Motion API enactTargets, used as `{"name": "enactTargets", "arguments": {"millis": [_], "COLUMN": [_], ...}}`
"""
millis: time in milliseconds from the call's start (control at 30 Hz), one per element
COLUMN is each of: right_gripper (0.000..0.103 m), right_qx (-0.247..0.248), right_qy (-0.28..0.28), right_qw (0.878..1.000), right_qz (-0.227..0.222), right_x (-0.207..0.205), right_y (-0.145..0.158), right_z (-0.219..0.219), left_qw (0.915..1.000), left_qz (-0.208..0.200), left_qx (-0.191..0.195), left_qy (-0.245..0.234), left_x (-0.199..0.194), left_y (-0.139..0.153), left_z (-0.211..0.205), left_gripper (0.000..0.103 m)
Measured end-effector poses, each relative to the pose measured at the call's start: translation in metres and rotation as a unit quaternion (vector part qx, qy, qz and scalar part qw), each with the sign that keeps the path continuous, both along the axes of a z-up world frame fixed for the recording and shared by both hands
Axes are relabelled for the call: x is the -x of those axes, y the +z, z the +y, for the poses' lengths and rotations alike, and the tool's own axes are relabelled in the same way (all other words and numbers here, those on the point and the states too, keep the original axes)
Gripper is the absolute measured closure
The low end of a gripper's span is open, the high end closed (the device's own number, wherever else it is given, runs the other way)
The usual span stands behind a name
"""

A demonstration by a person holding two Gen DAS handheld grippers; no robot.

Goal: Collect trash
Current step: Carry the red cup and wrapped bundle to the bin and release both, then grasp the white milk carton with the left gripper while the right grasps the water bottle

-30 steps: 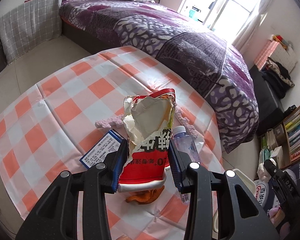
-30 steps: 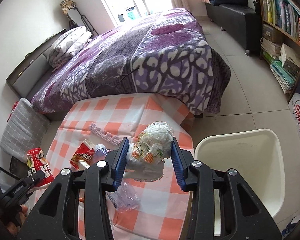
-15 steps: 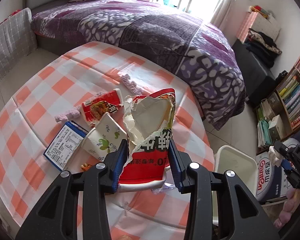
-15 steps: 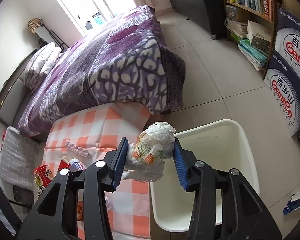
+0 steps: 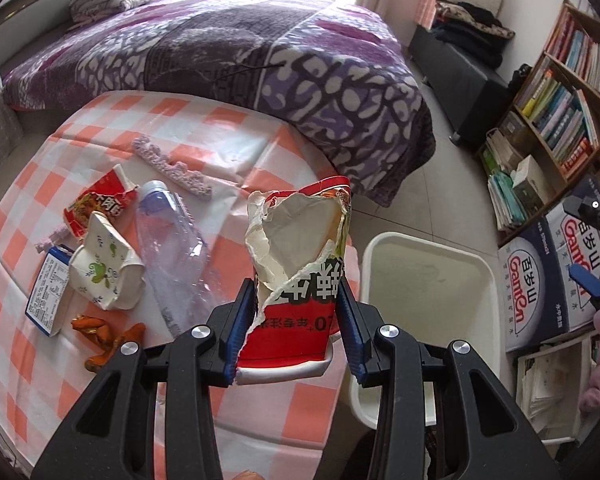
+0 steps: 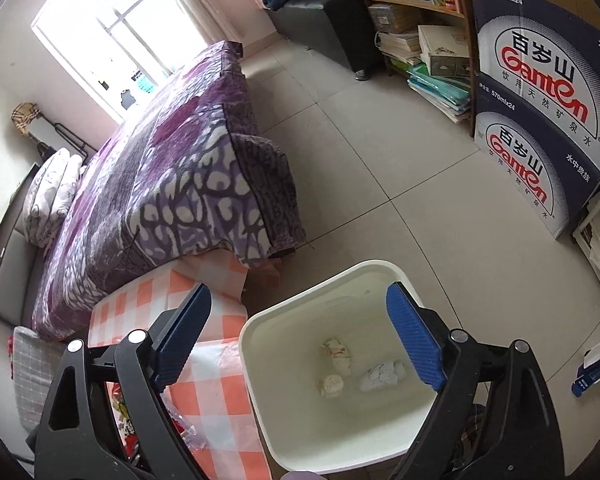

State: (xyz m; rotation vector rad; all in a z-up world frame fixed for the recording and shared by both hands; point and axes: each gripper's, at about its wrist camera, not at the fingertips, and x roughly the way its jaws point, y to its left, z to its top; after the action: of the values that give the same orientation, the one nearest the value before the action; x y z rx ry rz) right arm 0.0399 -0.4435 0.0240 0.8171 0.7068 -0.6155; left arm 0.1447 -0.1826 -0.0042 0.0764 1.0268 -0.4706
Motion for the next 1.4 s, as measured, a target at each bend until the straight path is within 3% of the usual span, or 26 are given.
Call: {"name": "enactTargets", "arguments": {"millis": [200, 467, 667, 833, 1067, 1400], "right_gripper": [0.015, 0.015, 0.014, 0.012, 0.008, 0.007], "right_qx": [-0.026, -0.023, -0.025, -0.024, 0.002, 0.051], "right_qy": [-0.018, -0.036, -0.048, -0.052, -0.012, 0.06], "right_qw": [0.999, 0.999, 0.999, 0.998, 1.0, 0.995], "right_qz": [0.003, 0.0, 0.0, 0.0, 0.026, 0.065], "right_x": [0.012, 0.025, 0.033, 0.032, 0.009, -0.035], "right_y": [-0.009, -0.009, -0.011, -0.012, -0.012, -0.013], "right_z": [-0.021, -0.037, -0.046, -0.045, -0.018, 0.041], "left_qw": [0.9979, 0.9913, 0.9868, 0.988, 0.993, 0.9969], "left_qz": [0.021, 0.04, 0.059, 0.052, 0.013, -0.024], "left_qx": [0.002, 0.011, 0.034, 0.026, -0.016, -0.067], "left_qy": [-0.061, -0.124, -0.147, -0.143, -0.117, -0.033], "left_x": [0.021, 0.048, 0.055, 0.054, 0.042, -0.009], "left_y": [-0.011, -0.022, -0.026, -0.025, -0.021, -0.018], "left_z": [-0.042, -0.088, -0.101, -0.096, -0.07, 0.003], "left_gripper": [0.062, 0.06, 0.043, 0.04, 0.037, 0.034]}}
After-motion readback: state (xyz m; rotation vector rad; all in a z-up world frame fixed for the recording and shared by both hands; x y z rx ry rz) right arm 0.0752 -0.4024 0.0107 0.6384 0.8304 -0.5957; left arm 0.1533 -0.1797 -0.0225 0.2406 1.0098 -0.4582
